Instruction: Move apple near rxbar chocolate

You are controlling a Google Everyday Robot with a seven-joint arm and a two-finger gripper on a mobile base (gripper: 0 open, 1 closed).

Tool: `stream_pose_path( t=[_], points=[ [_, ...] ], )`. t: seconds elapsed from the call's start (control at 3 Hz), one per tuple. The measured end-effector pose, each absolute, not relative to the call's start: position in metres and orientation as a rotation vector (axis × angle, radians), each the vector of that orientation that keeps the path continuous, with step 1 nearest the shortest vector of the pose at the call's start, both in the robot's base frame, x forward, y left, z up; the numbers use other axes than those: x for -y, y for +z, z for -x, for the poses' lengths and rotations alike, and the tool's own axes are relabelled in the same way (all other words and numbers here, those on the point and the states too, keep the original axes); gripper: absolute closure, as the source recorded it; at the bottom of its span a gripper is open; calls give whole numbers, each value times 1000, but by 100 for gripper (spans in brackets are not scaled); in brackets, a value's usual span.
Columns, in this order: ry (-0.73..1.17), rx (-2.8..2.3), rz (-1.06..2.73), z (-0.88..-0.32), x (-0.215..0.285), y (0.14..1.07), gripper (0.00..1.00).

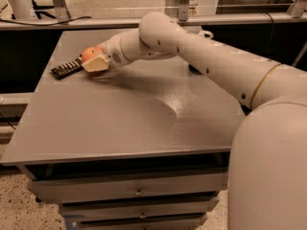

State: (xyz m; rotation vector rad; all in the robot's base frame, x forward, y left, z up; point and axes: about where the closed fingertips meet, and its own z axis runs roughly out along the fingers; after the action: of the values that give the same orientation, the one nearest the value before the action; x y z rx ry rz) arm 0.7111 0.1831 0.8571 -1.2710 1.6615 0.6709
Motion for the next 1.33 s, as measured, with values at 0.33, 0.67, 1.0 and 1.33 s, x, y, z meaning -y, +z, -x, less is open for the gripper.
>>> stream_pose_path(
  t=[0.33,0.67,1.0,1.33],
  points=[
    [674,-1664,1268,-711,-181,855,0],
    [688,-1662,1248,-710,-175,857,0],
    [711,-1638,1218,-700,-156,866,0],
    [762,-1588,1194,-684,-123,877,0]
  ],
)
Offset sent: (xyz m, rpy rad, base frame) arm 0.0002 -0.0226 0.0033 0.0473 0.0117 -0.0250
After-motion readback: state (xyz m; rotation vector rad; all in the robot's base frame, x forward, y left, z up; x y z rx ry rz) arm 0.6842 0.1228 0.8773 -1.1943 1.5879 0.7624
